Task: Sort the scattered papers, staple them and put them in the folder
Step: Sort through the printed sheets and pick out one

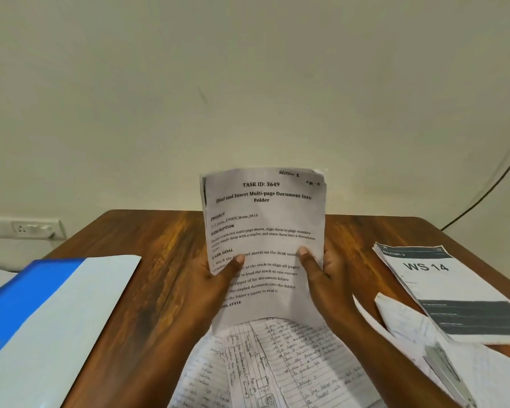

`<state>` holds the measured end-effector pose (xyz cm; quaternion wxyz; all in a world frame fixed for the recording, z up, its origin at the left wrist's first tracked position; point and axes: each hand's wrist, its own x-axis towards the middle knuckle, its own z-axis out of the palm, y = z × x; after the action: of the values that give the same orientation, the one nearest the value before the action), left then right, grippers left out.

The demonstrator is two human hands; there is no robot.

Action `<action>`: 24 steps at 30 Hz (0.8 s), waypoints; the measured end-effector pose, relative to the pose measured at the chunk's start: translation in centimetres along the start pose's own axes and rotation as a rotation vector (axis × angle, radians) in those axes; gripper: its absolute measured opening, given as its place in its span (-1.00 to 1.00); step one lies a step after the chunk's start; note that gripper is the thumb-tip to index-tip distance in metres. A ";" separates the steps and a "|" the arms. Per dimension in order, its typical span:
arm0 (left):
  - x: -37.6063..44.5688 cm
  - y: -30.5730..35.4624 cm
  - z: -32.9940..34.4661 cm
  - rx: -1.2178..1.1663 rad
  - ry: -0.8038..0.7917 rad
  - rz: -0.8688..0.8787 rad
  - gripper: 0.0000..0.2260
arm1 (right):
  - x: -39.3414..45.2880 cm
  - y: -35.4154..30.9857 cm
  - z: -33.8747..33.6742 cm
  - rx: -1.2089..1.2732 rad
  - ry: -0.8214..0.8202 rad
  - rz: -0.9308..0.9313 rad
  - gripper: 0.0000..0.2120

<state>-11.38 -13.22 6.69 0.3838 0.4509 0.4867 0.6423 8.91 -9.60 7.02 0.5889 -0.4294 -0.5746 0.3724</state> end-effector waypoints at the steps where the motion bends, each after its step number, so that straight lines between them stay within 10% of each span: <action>1: -0.1 -0.1 0.1 0.016 0.007 0.013 -0.85 | 0.0 -0.1 0.0 0.013 0.005 -0.005 -0.89; 10: 0.3 0.3 -1.4 0.295 -0.053 -0.023 -0.91 | 1.0 -0.6 -1.3 -0.014 -0.129 0.048 -0.83; 15: 1.5 5.1 -3.9 0.614 -0.347 0.101 -0.90 | 3.9 -7.2 -5.5 0.145 0.005 -0.034 -0.60; 24: 3.0 11.1 -2.9 1.132 -0.467 0.477 -0.78 | 4.4 -7.9 -8.2 -0.502 -0.294 -0.100 -0.85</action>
<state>-15.60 -13.81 17.71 0.0298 0.8061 0.5403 0.2395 16.89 -8.95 16.20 0.3922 -0.4742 -0.7485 0.2473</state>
